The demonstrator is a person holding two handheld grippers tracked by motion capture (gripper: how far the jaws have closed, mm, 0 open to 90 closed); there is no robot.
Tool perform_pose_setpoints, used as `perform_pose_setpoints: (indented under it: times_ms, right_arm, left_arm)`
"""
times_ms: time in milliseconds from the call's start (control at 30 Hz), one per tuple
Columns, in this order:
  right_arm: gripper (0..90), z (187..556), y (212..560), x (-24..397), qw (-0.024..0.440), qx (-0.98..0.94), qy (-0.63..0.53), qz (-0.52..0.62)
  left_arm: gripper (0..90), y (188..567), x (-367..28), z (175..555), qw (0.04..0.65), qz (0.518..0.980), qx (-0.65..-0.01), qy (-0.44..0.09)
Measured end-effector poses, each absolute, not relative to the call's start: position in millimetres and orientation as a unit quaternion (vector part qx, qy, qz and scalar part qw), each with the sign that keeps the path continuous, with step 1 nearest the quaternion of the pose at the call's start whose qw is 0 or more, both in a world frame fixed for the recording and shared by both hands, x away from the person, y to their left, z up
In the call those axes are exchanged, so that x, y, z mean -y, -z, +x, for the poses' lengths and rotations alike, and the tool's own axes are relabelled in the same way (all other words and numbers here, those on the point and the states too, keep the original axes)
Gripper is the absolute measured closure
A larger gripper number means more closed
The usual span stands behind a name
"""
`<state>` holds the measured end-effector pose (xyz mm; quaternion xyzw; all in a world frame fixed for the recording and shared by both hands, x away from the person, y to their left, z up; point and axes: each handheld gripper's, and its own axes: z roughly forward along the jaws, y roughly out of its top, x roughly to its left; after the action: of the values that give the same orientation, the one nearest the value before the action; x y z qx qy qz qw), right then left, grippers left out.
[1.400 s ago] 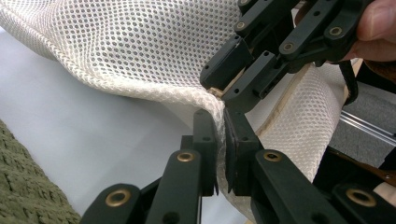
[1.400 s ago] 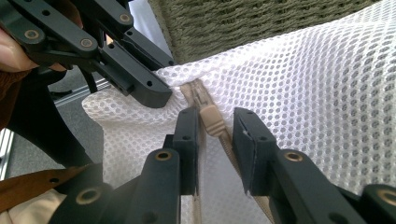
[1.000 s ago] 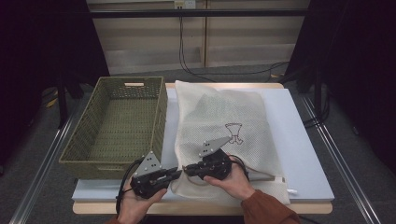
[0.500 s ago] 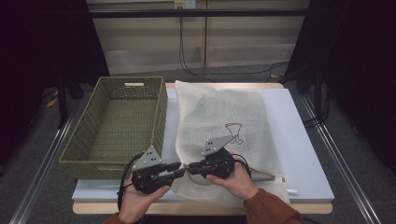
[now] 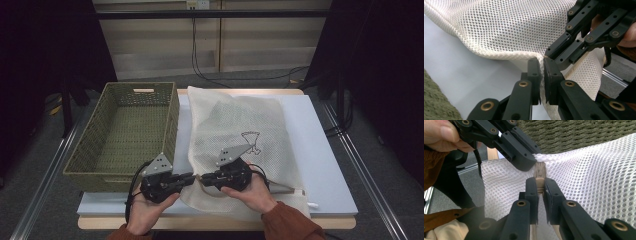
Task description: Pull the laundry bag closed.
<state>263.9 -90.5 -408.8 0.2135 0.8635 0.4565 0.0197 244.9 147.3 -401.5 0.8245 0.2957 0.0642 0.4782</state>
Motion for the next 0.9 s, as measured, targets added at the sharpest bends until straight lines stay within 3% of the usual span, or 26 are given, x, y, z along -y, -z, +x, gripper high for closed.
perform_pose_setpoints:
  times_ms: [900]
  right_arm:
    - [82.7,261,409,94,0.043,-0.865,-0.45,0.217]
  left_arm:
    - [86.5,389,-154,245,0.488,0.817,-0.296,-0.078]
